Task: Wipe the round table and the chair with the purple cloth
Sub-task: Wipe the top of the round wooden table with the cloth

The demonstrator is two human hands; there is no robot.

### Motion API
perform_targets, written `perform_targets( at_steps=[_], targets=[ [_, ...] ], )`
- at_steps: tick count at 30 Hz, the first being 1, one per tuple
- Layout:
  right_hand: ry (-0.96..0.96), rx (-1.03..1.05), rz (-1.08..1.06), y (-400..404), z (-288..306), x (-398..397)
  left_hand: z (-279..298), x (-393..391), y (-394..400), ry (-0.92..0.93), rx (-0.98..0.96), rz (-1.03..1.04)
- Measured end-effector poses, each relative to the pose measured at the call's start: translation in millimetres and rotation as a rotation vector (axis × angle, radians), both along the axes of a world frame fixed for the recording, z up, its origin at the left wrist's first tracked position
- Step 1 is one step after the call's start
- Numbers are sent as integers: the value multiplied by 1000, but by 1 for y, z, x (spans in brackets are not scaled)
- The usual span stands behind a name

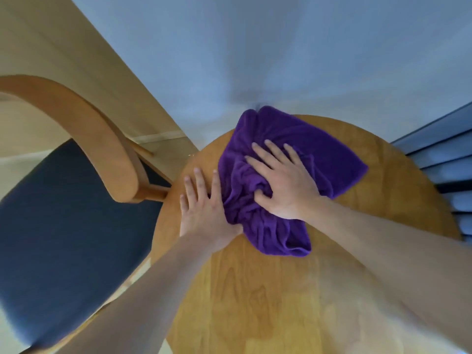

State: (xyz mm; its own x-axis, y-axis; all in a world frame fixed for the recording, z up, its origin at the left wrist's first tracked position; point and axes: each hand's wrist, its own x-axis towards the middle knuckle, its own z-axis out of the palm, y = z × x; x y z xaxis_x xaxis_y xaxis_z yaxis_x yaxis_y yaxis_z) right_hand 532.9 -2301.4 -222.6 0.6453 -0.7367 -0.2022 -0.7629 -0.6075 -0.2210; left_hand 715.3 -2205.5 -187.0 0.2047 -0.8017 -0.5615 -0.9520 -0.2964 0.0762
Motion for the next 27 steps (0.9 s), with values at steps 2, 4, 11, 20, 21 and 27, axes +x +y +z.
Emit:
perform_targets(
  at_steps=[2,4,11,20,21,27],
  targets=[
    [14,25,182,-11,-2,-22,-1,12,5,62,19,-42],
    [44,32,278,-33,-1,-42,-2,23,6,71,40,-118],
    [-51,-51,-319,-23,-4,4,-2,27,6,53,55,-128],
    [-23,22,13,12,2,-12,-3,26,5,82,59,-101],
    [-21,18,64,10,1,-28,-3,26,5,84,52,-102],
    [-61,-75,-551,52,-4,-28,4,27,8,128,20,-113]
  ],
)
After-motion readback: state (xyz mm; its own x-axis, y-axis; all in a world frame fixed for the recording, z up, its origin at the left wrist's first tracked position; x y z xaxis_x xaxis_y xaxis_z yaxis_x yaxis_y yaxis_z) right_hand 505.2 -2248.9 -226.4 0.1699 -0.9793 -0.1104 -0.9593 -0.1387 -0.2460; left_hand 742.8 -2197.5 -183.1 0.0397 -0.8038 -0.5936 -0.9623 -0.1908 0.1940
